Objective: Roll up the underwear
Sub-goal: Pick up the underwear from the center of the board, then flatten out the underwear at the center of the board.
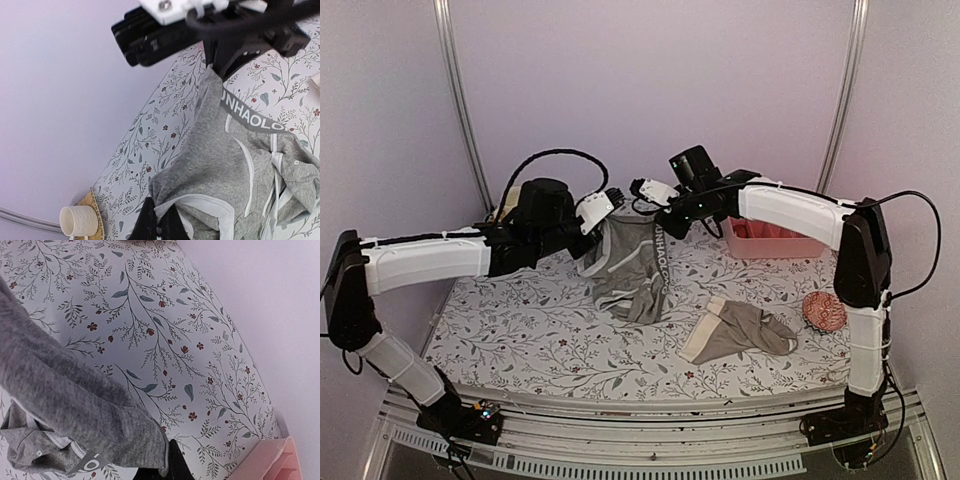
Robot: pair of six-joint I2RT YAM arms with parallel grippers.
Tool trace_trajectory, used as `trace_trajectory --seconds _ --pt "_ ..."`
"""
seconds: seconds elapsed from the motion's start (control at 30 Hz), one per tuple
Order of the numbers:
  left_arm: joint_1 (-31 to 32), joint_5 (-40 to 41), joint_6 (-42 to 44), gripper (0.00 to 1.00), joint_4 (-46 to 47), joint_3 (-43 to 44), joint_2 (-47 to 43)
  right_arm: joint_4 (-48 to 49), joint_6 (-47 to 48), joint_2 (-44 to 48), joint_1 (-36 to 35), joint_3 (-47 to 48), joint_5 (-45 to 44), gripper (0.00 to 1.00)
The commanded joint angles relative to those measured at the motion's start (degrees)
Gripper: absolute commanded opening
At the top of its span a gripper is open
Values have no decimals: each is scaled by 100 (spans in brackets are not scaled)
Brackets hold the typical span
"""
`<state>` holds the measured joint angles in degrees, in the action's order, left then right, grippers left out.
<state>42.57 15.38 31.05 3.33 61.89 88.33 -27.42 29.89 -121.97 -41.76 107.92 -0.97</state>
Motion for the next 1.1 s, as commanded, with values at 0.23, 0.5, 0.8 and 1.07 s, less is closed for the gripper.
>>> trace_trajectory --seconds 0.23,0.5,0.8,1.07 --pt "-124 -1006 1454 0 -272 -45 -1875 -1585 958 1528 -1062 126 -745 2" --pt "68 -1105 1651 0 -1171 -149 -2991 -2213 1165 2142 -1997 146 -1329 2" --pt "474 -1742 1333 0 -2198 -59 -4410 -1973 1202 2682 -2867 95 -1836 2" --pt "453 -826 1377 0 -1620 -847 -3853 -1556 968 2758 -2212 -423 -1682 2"
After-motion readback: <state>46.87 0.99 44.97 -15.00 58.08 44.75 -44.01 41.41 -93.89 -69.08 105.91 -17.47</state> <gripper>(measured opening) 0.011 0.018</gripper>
